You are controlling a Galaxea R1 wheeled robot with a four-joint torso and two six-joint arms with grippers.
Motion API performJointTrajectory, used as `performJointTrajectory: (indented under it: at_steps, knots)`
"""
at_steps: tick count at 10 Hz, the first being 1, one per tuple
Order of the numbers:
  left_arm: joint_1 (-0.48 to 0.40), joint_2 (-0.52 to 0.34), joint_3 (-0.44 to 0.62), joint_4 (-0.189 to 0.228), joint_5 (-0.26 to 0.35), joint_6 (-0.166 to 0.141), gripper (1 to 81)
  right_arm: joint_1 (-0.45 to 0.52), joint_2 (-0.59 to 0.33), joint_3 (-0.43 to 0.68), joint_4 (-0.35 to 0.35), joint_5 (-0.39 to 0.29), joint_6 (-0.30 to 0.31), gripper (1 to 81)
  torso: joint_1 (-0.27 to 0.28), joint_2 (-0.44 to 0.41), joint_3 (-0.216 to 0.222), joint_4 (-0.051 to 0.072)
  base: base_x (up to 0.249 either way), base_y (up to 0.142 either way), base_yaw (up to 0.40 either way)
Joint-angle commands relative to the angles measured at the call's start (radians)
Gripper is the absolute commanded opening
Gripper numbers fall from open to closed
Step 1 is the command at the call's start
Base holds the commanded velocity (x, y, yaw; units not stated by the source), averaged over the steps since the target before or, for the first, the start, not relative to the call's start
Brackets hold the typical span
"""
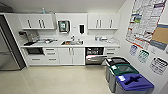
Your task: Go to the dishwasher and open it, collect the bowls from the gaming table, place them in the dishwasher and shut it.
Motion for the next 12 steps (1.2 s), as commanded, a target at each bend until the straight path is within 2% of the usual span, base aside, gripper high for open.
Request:
performJointTrajectory:
  at_steps: [1,12]
  knots:
    - [-0.035,-0.015,0.004,0.000,0.020,-0.001,1.0,0.026,-0.019,0.007,-0.021,-0.021,-0.001,1.0,0.000,0.000,0.000,0.000,0.181,0.000,0.000]
    - [-0.032,-0.016,0.004,-0.004,0.017,-0.003,1.0,0.025,-0.025,0.012,-0.030,-0.015,0.001,1.0,0.000,0.000,0.000,0.000,0.183,0.000,0.000]
